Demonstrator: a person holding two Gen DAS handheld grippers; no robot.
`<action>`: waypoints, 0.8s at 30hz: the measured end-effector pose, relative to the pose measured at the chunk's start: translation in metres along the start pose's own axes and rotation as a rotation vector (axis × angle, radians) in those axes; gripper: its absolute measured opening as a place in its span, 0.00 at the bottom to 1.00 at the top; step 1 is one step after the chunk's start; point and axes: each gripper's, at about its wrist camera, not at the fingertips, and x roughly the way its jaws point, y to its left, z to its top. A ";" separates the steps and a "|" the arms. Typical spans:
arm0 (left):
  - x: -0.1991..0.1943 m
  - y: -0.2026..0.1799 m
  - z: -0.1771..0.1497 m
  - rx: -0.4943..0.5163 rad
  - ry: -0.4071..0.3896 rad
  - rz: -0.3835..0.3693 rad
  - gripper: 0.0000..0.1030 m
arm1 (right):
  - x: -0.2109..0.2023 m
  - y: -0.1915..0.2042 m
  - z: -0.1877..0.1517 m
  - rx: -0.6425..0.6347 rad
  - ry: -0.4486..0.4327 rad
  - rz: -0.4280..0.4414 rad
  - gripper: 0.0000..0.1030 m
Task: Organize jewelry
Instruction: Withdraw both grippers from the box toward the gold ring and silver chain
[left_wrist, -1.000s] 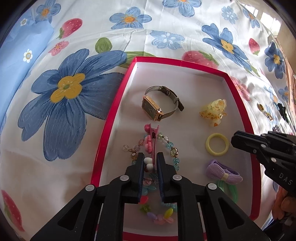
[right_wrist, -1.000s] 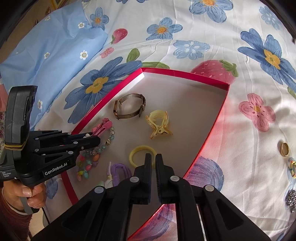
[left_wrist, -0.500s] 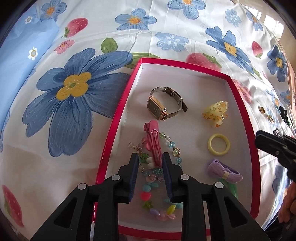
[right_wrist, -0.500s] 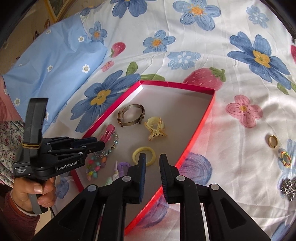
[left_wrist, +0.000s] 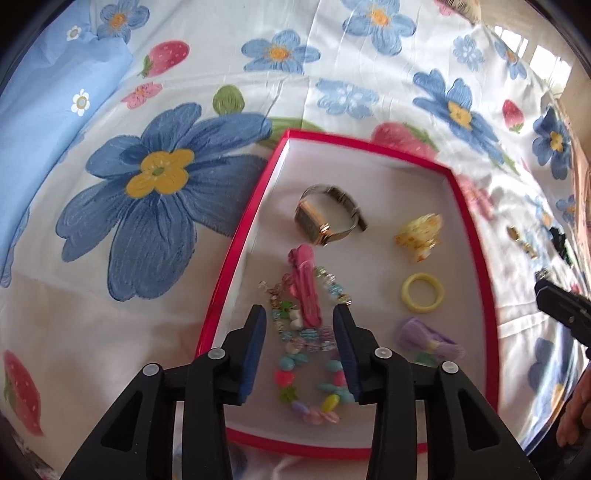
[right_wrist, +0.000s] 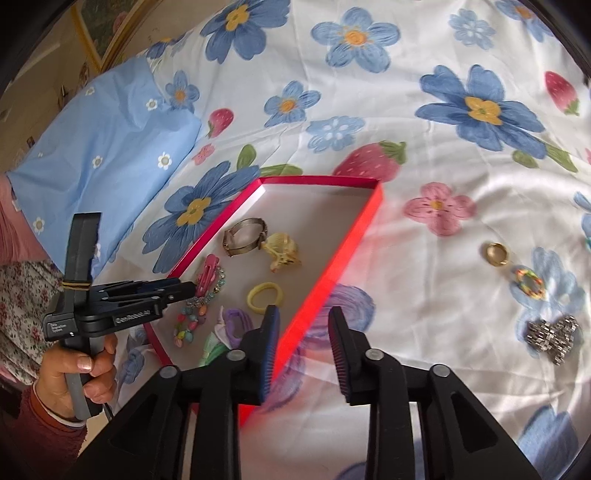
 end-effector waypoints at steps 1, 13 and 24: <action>-0.006 -0.002 0.000 -0.001 -0.012 -0.005 0.41 | -0.004 -0.004 -0.001 0.006 -0.005 -0.004 0.31; -0.041 -0.057 0.000 0.081 -0.073 -0.115 0.56 | -0.061 -0.079 -0.029 0.149 -0.067 -0.126 0.41; -0.022 -0.114 0.008 0.187 -0.034 -0.166 0.61 | -0.095 -0.133 -0.048 0.232 -0.104 -0.220 0.52</action>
